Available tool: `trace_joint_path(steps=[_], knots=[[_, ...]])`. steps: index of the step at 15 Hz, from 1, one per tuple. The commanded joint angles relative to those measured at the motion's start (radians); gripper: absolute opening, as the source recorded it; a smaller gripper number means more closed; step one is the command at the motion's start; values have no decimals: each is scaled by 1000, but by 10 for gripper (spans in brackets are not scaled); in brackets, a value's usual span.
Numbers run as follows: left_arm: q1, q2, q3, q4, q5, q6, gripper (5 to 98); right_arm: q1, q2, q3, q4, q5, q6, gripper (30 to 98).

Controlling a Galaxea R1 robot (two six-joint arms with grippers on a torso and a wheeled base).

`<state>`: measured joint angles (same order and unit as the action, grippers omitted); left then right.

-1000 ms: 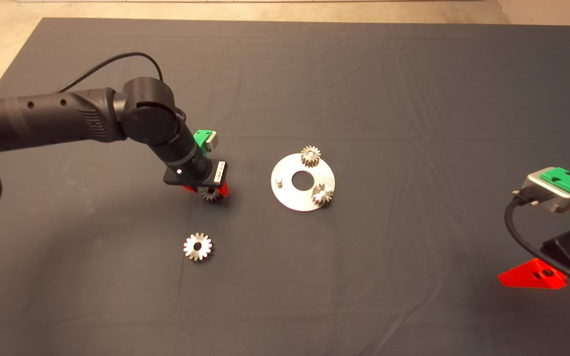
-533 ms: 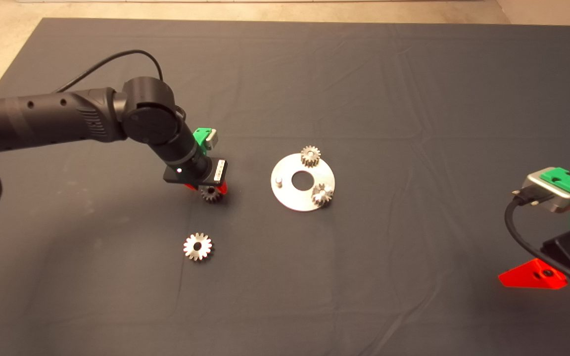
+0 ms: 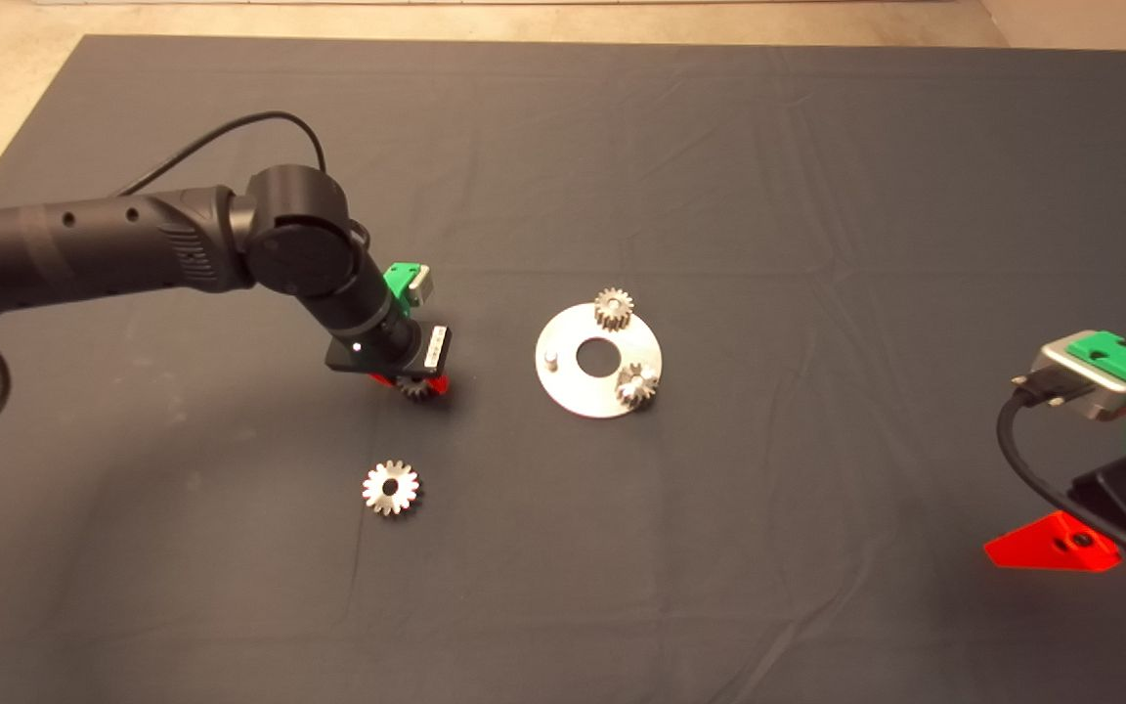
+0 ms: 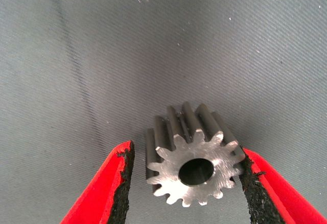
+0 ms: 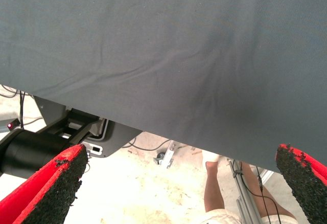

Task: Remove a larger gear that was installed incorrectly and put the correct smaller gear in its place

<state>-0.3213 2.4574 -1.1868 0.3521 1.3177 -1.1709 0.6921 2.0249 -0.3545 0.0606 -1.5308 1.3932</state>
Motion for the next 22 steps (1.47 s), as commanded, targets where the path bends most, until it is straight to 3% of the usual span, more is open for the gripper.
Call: trace_joint_path(steps=[1,12,15,22], knots=[[-7,-1,12,13,5,3,505,11,-1,2,33,-89,3,977],[-7,3,7,22,3,2,456,11,-2,3,33,-89,3,977],[-7,4,10,24,-15,2,456,11,-2,2,33,-89,3,977],[-7,-1,7,22,-17,-3,402,11,-1,2,33,-89,1,977]])
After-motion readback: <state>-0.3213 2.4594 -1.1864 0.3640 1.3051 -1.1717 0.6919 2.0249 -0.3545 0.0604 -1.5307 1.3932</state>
